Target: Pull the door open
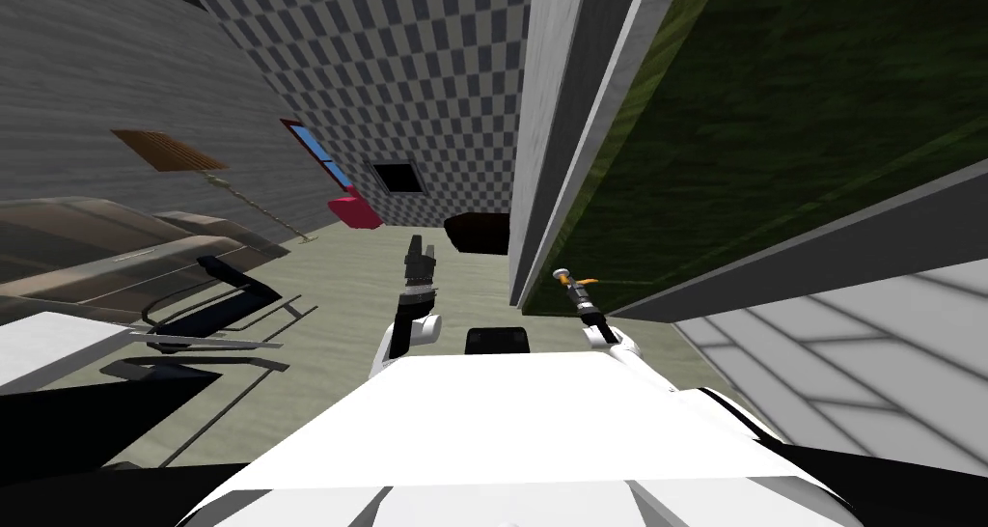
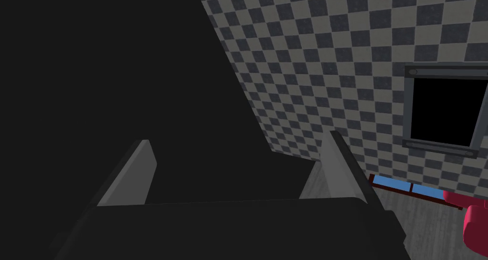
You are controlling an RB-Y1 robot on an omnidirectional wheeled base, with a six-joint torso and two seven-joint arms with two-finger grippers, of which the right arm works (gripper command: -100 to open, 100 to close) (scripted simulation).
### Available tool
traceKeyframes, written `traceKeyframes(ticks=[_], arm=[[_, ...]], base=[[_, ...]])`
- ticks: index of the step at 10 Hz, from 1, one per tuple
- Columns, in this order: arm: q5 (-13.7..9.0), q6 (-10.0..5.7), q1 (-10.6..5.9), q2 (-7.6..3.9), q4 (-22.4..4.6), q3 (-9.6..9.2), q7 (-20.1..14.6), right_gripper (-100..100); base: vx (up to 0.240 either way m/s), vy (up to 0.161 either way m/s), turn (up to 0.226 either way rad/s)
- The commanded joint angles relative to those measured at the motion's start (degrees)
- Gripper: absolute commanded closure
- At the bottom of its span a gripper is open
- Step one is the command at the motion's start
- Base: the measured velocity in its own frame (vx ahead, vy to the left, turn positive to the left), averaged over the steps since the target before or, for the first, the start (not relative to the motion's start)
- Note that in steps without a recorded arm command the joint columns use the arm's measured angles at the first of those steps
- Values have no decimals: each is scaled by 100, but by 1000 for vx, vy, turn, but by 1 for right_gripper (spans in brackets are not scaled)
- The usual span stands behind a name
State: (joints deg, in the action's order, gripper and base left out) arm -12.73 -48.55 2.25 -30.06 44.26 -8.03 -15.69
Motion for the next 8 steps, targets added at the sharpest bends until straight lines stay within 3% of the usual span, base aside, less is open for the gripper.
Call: traceKeyframes(ticks=[1,4,5,6,8], arm=[[12,-201,127,-123,-27,-101,-111,100],[27,-479,320,-343,-12,-280,-310,100],[25,-372,297,-284,27,-252,-262,100],[6,-548,400,-359,-10,-337,-332,100],[-15,-691,466,-429,-48,-389,-377,100]], base=[[-225,-72,163],[-213,-74,141],[-100,-43,36],[-160,-65,201],[-185,-94,165]])
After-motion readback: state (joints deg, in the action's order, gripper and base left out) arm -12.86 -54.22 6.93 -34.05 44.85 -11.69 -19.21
